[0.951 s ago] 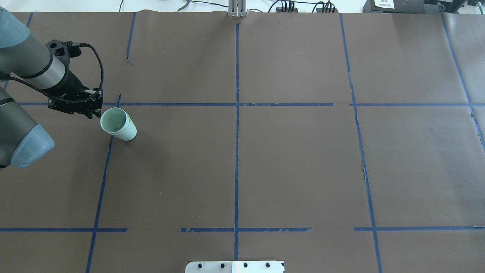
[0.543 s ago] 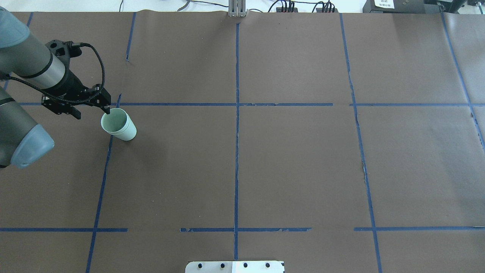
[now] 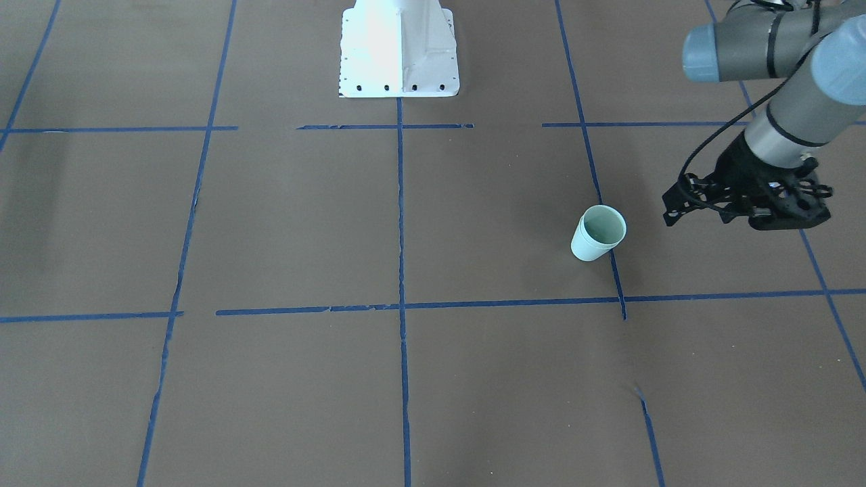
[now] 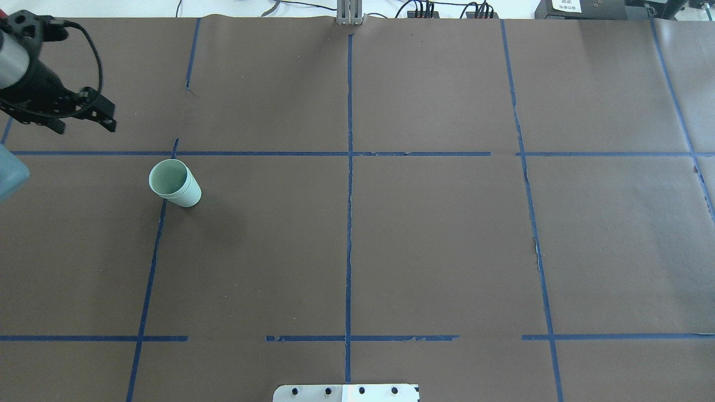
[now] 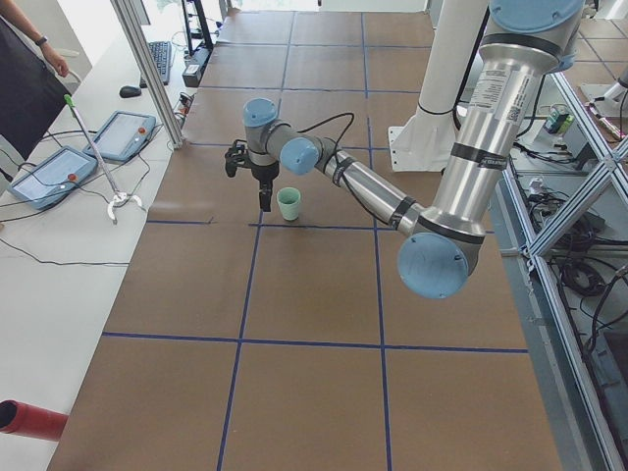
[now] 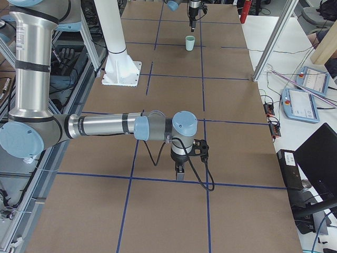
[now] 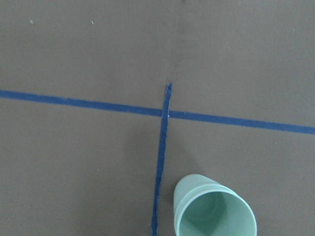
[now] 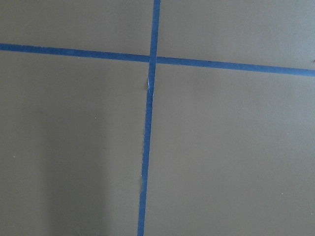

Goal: Stack cups

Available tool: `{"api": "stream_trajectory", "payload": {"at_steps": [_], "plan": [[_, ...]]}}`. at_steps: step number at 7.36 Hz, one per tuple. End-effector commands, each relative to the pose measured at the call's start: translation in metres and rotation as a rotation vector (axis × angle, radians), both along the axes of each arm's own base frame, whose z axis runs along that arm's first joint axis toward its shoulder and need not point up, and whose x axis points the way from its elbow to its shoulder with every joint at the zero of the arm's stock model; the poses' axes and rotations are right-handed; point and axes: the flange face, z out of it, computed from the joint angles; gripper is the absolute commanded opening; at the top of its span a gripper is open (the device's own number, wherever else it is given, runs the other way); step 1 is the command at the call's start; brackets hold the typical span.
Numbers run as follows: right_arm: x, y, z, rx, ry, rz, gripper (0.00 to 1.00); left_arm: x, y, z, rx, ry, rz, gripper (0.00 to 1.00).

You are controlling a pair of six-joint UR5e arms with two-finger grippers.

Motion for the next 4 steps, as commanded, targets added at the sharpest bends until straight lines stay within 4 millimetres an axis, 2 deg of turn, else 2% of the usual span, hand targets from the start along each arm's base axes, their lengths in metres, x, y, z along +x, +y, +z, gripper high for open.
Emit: {"api": "stream_trajectory", "payload": {"at_steps": [1, 2, 3, 4], "plan": [[0.0, 0.0, 0.0, 0.0, 0.0, -0.001, 1.0, -0.1, -0.013, 0.07, 0.123, -0.087, 0.078, 1.0], [0.0, 0.0, 0.0, 0.0, 0.0, -0.001, 1.0, -0.142, -0.009, 0.109, 0.14, -0.12, 0.11, 1.0], [0.0, 0.0, 0.0, 0.0, 0.0, -0.001, 1.0, -0.192, -0.007, 0.154, 0.143, -0.149, 0.131, 1.0], [0.0, 0.0, 0.0, 0.0, 0.0, -0.001, 1.0, -0.228, -0.007, 0.194, 0.129, -0.163, 0.15, 1.0]]}}
